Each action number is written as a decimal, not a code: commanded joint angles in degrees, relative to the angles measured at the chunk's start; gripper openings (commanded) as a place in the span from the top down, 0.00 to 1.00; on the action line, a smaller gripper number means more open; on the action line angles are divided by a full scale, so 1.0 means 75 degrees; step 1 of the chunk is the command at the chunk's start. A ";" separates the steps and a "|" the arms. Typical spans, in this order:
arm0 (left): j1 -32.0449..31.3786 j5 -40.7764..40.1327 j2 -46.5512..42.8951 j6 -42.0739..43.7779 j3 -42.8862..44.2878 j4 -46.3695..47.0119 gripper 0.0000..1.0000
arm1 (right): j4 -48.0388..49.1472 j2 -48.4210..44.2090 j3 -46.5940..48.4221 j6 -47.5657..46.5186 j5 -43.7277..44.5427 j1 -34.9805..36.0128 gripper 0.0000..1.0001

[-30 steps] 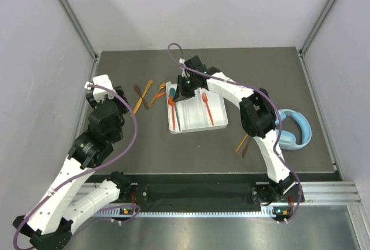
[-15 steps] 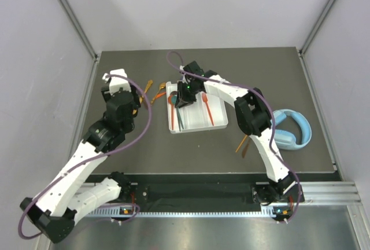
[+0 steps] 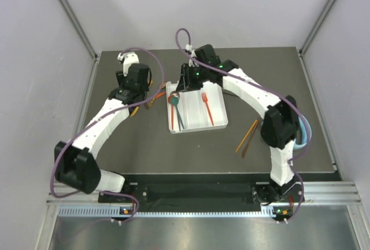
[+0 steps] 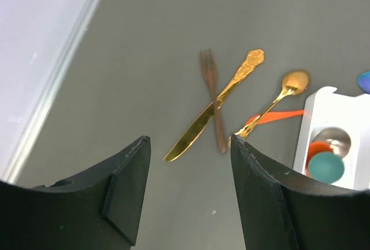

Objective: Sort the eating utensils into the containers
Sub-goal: Place the spoon in the storage box, then pick up the fork at the center of the board.

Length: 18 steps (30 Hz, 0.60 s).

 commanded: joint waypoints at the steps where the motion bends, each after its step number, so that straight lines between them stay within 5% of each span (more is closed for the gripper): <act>1: 0.0429 0.0778 0.1187 -0.0415 0.0869 0.0291 0.37 | 0.0659 -0.1542 -0.0810 -0.0239 0.0017 -0.0189 0.64; 7: 0.1287 0.1673 0.2700 -0.1189 0.1303 0.0255 0.45 | 0.0858 -0.3171 -0.2671 -0.0603 0.0604 -0.0621 0.64; 11: 0.1404 0.1521 0.3522 -0.1154 0.1584 0.0185 0.66 | 0.1105 -0.3933 -0.3718 -0.0626 0.0464 -0.0927 0.64; 18: 0.1463 0.1755 0.4541 -0.0814 0.2111 0.0420 0.64 | 0.1422 -0.4157 -0.4691 -0.0626 0.0101 -0.1103 0.64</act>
